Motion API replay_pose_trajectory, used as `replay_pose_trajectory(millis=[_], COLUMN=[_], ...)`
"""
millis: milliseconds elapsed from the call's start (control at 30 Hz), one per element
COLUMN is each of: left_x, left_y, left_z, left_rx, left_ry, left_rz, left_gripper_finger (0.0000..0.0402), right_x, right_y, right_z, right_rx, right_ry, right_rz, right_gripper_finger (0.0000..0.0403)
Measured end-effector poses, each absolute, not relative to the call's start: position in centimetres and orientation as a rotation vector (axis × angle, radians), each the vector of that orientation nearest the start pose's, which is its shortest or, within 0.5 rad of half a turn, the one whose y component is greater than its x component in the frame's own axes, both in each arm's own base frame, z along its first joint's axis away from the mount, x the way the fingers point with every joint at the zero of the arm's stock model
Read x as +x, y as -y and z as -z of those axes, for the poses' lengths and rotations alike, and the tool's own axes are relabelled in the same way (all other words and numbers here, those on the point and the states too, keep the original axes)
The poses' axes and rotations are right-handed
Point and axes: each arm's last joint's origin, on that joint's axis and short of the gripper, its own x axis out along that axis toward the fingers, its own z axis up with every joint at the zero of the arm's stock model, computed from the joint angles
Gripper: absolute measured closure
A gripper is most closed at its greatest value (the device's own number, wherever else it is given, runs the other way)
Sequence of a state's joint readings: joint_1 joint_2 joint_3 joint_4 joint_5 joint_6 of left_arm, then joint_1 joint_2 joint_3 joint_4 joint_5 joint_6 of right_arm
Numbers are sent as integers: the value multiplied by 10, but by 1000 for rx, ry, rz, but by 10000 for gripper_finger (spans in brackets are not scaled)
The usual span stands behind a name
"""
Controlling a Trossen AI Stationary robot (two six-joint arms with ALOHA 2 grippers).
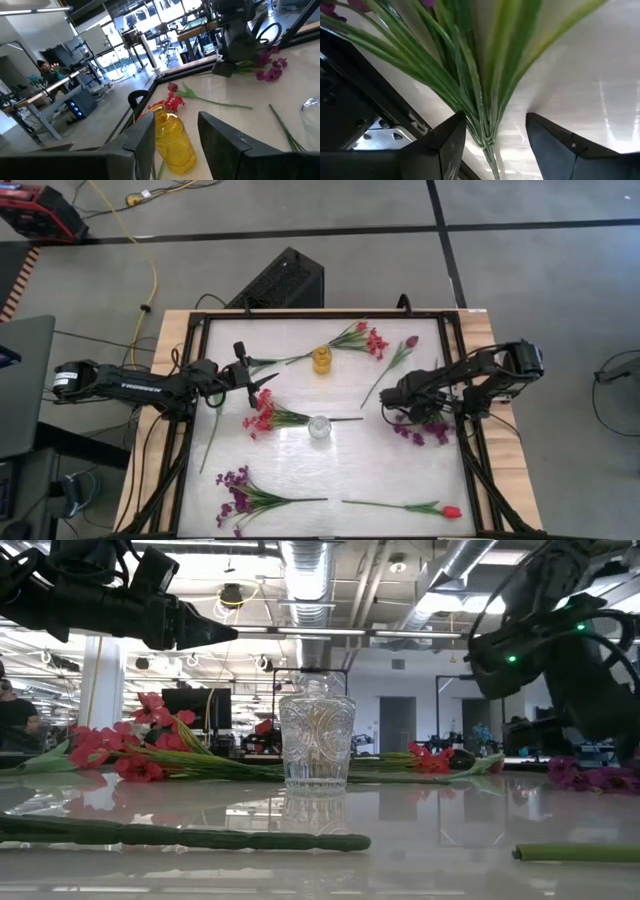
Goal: Sort flowers into vase by color
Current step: Put the top purple flowers into the yellow vase
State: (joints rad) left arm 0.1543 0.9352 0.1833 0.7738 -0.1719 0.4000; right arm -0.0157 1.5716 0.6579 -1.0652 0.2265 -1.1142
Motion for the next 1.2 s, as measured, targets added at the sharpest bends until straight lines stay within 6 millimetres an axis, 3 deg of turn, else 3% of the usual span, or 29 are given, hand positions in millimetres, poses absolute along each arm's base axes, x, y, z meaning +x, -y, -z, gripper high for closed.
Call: replay_pose_trajectory(millis=[167,267,367,500,600,700,833,1000,1200], left_x=[177,176,176,176,176,176,176,176,175], left_y=[-33,-33,-33,-34,-34,-34,-34,-36,-39], left_z=[-194,-195,-195,-195,-195,-195,-195,-195,-195], left_rx=[408,411,410,409,405,402,401,392,391], left_ry=[-47,-49,-52,-54,-53,-52,-50,-52,-59], left_rz=[-327,-338,-357,-371,-371,-372,-373,-386,-399], left_gripper_finger=[262,262,262,262,262,262,262,262,262], right_x=[178,180,180,183,196,217,246,267,261], right_y=[1,-2,-6,-13,-15,-11,-3,11,38], right_z=[-119,-120,-121,-125,-136,-157,-201,-259,-330], right_rx=[-946,-952,-981,-1007,-1037,-1160,-1109,-834,-463], right_ry=[-1855,-1834,-1821,-1795,-1751,-1748,-1699,-1581,-1181], right_rz=[-921,-893,-909,-946,-951,-790,-564,-365,-173], right_gripper_finger=[175,203,256,362,379,370,379,379,379])
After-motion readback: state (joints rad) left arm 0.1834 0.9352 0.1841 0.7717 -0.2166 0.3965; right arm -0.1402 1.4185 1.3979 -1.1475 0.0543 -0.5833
